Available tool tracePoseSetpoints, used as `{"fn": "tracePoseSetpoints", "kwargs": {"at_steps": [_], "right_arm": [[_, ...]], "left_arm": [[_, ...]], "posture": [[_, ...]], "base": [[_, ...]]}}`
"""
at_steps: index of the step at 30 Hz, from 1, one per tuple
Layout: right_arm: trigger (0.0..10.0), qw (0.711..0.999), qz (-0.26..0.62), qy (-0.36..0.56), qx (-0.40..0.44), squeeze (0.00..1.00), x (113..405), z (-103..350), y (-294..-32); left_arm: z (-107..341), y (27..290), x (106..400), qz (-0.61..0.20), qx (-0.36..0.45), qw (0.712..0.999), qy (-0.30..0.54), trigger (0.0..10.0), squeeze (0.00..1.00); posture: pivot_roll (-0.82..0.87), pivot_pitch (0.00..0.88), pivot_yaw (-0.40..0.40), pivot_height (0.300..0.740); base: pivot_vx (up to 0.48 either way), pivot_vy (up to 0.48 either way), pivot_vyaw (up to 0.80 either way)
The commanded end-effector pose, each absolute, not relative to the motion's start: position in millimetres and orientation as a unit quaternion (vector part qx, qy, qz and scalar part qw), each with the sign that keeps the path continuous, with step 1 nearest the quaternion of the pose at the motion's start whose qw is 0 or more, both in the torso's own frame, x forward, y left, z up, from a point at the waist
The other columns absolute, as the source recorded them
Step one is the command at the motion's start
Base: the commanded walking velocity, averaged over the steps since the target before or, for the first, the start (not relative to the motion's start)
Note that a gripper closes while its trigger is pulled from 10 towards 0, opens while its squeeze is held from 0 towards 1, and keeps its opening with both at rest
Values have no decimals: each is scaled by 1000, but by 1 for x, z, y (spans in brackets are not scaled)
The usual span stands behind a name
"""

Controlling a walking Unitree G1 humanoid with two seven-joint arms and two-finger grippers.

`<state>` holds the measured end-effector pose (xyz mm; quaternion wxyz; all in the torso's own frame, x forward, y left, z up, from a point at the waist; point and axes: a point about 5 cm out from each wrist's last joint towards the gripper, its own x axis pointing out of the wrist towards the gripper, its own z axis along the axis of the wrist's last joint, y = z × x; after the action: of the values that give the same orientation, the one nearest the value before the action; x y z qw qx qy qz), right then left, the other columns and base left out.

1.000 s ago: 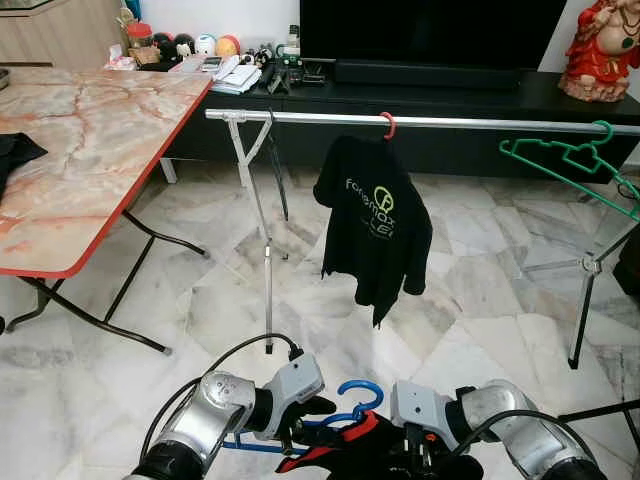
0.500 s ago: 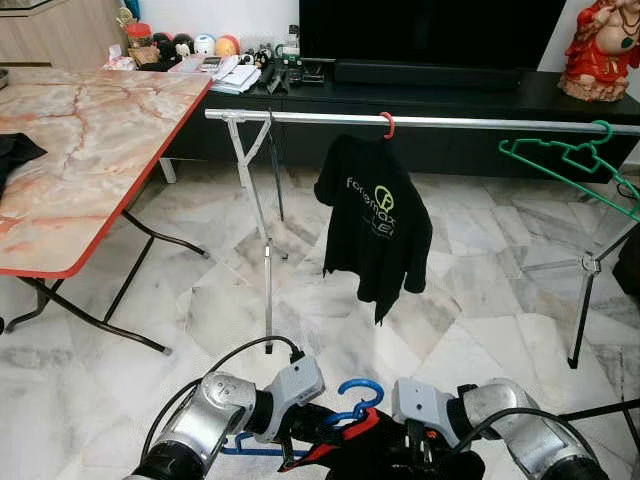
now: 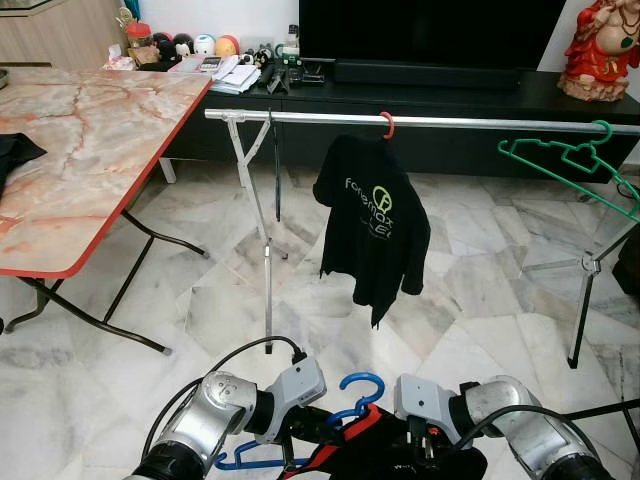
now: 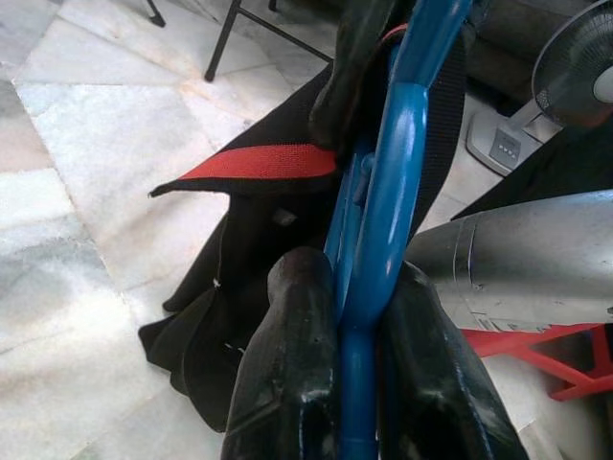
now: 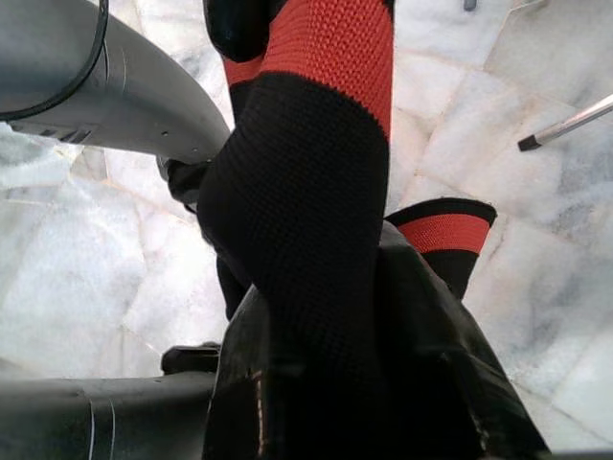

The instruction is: Hang hanger

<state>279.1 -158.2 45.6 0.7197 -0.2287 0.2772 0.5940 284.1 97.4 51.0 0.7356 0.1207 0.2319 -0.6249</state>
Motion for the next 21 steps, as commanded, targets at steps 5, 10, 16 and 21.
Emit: {"fn": "tracePoseSetpoints", "kwargs": {"at_steps": [5,10,16,21], "right_arm": [[10000,756,607,198,-143,675,285,68,-147],[10000,759,615,184,-111,0,282,72,-147],[10000,760,618,183,-86,0,278,71,-148],[0,769,606,190,-79,0,278,66,-148]], "left_arm": [[48,101,285,-606,111,750,240,0,0],[48,101,285,-606,108,751,241,0,0],[47,101,285,-606,108,750,242,0,0],[47,101,285,-604,112,751,242,0,0]], "posture": [[64,134,-37,740],[64,134,-36,740],[64,129,-36,740],[68,125,-37,740]], "base": [[0,0,0],[0,0,0],[0,0,0],[0,0,0]]}}
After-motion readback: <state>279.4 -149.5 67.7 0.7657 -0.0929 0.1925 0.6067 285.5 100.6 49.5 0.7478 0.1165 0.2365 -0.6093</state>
